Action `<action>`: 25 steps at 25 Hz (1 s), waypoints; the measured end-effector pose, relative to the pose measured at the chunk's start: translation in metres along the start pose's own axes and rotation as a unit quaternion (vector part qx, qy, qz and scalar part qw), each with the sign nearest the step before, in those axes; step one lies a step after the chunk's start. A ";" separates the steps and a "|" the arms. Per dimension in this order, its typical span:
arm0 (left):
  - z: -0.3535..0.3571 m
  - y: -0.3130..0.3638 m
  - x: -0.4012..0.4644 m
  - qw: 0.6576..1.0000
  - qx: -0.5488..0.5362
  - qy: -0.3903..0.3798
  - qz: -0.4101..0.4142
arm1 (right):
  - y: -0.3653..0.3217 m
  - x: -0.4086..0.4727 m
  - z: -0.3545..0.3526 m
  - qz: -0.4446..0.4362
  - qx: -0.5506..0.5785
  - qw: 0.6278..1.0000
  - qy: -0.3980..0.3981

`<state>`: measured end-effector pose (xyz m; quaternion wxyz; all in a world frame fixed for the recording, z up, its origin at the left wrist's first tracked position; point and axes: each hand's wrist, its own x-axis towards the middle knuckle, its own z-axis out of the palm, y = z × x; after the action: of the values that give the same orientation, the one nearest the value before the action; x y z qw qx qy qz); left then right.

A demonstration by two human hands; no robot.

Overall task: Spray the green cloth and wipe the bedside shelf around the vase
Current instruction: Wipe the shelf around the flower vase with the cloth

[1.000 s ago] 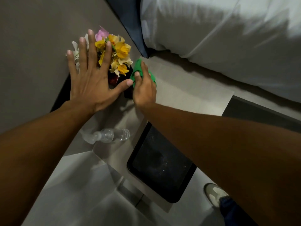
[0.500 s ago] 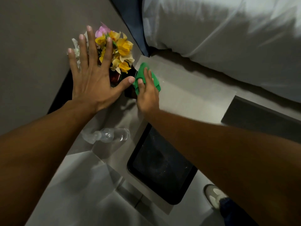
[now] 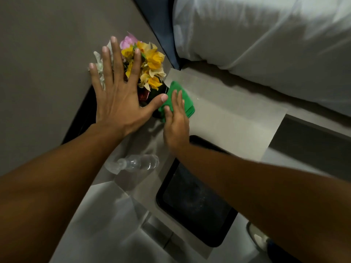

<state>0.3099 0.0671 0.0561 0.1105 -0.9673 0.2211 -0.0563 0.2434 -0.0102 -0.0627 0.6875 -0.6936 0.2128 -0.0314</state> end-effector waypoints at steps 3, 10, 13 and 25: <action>0.001 0.000 0.000 1.000 -0.009 0.000 0.006 | 0.005 -0.022 0.007 -0.010 -0.016 1.000 -0.012; -0.002 0.002 -0.003 1.000 -0.018 -0.002 -0.005 | -0.010 0.017 0.004 0.001 0.029 0.999 0.034; -0.003 0.002 -0.002 1.000 -0.022 -0.013 -0.005 | 0.001 -0.024 0.016 -0.019 0.024 0.999 0.018; 0.005 0.000 -0.001 1.000 -0.028 0.008 0.002 | -0.006 0.022 0.010 0.006 -0.003 0.999 0.048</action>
<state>0.3093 0.0684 0.0509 0.0816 -0.9691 0.2253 -0.0576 0.2685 -0.0085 -0.0630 0.6748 -0.6918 0.2501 -0.0597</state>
